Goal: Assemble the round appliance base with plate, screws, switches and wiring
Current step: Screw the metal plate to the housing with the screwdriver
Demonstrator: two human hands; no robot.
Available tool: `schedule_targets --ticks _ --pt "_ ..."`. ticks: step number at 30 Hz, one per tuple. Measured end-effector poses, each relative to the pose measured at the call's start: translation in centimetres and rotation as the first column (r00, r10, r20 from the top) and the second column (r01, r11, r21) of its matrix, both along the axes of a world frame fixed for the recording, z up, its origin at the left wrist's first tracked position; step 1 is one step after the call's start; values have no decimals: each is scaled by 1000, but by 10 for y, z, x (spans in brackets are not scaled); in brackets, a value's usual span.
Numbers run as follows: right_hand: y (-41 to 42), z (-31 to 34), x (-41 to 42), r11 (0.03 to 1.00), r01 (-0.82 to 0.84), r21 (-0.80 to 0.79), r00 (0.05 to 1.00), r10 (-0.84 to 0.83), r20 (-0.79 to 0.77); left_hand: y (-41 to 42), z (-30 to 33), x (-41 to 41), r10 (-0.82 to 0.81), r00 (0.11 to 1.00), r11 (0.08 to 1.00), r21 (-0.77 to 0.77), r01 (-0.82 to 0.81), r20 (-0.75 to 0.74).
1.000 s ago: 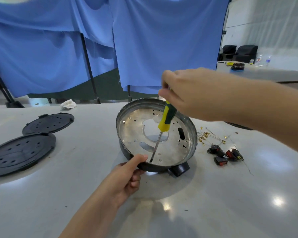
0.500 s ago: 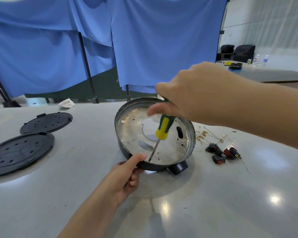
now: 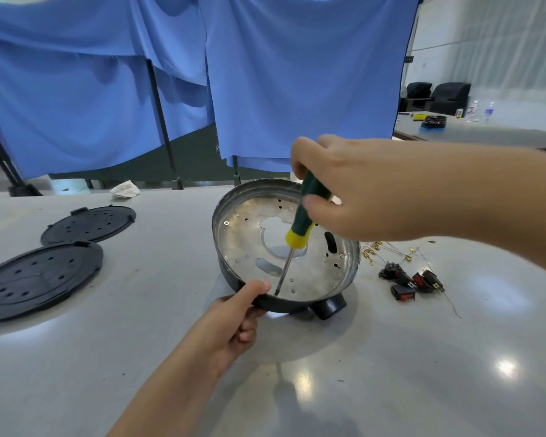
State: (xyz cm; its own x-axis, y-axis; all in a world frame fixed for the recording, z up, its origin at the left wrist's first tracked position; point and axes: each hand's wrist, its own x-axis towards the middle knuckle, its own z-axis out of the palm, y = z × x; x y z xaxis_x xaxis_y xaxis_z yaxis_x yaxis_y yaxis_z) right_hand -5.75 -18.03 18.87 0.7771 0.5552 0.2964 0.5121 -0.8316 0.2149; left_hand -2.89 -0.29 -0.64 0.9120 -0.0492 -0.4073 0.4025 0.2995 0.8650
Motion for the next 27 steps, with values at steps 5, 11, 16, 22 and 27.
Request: schedule_targets --ticks 5,11,16,22,27 --pt "0 6 1 995 62 -78 994 -55 92 0 -1 0 -14 1000 1000 8 14 16" --pt "-1 3 -1 996 13 89 991 -1 -132 0 0 -1 -33 999 999 17 33 24" --pt "6 2 -5 997 48 -56 986 -39 163 0 -1 -1 -40 998 999 23 39 44" --pt "3 -6 -8 999 5 37 998 -7 63 0 0 -1 -27 999 1000 15 26 36" --pt "4 2 -12 999 11 -46 994 -6 112 0 -1 -1 -31 999 999 22 30 41"
